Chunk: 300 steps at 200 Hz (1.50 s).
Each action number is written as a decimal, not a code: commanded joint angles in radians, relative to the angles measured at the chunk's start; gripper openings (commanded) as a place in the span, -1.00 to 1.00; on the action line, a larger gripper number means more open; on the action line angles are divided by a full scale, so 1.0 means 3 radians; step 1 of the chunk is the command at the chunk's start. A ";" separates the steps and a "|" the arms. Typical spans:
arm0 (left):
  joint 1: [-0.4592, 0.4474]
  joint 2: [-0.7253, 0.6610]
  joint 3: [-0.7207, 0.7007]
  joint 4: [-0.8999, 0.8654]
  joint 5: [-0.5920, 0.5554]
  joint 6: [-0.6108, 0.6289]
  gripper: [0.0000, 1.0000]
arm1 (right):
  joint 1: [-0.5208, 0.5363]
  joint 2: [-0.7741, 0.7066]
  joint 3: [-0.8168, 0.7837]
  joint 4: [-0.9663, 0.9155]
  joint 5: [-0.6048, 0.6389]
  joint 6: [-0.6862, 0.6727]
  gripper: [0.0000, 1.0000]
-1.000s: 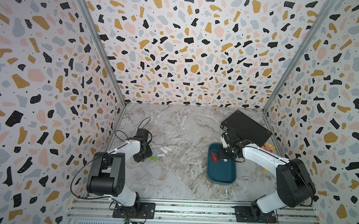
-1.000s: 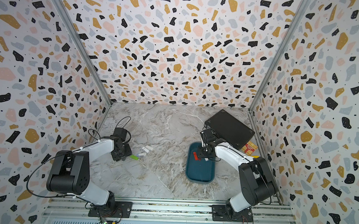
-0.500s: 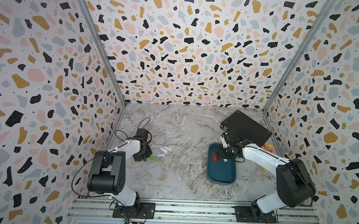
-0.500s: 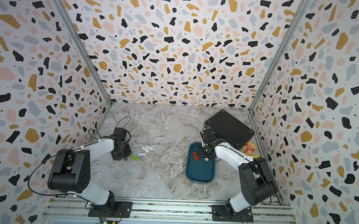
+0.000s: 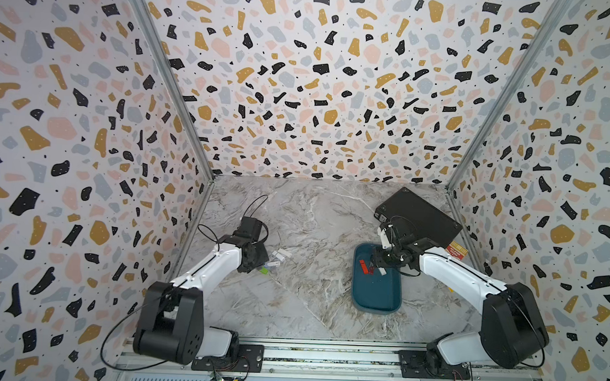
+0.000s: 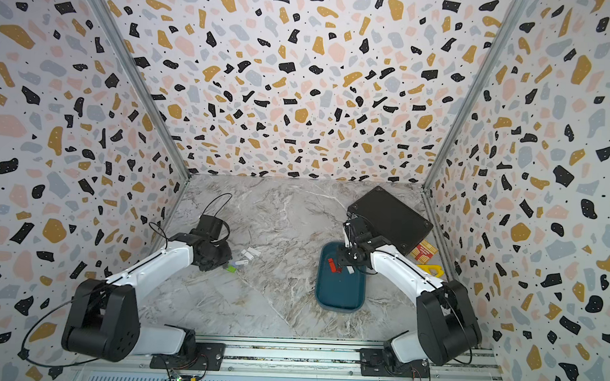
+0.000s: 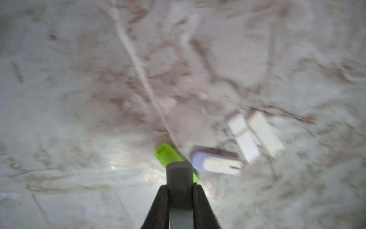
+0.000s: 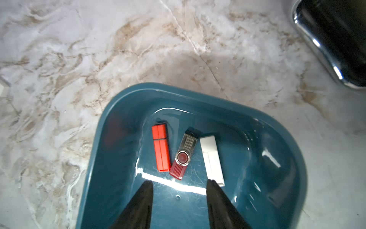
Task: Put the usb flash drive into the storage box
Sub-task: Pick up the USB flash from the center of the board, then place the USB flash in the storage box.
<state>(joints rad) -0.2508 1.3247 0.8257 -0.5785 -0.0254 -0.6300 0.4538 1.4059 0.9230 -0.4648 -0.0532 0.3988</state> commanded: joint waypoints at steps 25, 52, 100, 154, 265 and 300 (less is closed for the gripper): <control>-0.1691 -0.0415 0.0336 0.0250 -0.0023 -0.0665 -0.57 | -0.0615 -0.0205 0.0198 -0.0149 -0.0014 0.0151 -0.06; -0.2536 0.0071 0.0845 0.0302 -0.0265 -0.0821 -0.56 | -0.0964 -0.0154 0.0142 -0.0108 -0.0253 0.0300 -0.08; -0.3094 0.1312 0.1971 0.0001 -0.0500 -0.0728 -0.56 | -0.1255 -0.0198 -0.0042 -0.0013 -0.0518 0.0457 -0.09; -0.3168 0.2115 0.2489 -0.0418 -0.0668 -0.0758 -0.54 | -0.1312 -0.0195 -0.0101 -0.0048 -0.0427 0.0412 -0.09; -0.3101 0.1496 0.2734 -0.0989 -0.1139 -0.0360 -0.08 | -0.1135 -0.0273 -0.0044 0.0036 -0.0711 0.0352 -0.08; -0.2350 -0.0076 0.1550 -0.0960 -0.1148 -0.0391 -0.03 | -0.0259 -0.0198 0.0247 -0.0092 -0.0499 0.0061 -0.07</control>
<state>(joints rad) -1.1248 1.5955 1.4826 -0.7971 -0.3122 -0.7612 0.2249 1.3621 0.9211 -0.4694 -0.2188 0.4835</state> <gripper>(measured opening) 0.475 0.464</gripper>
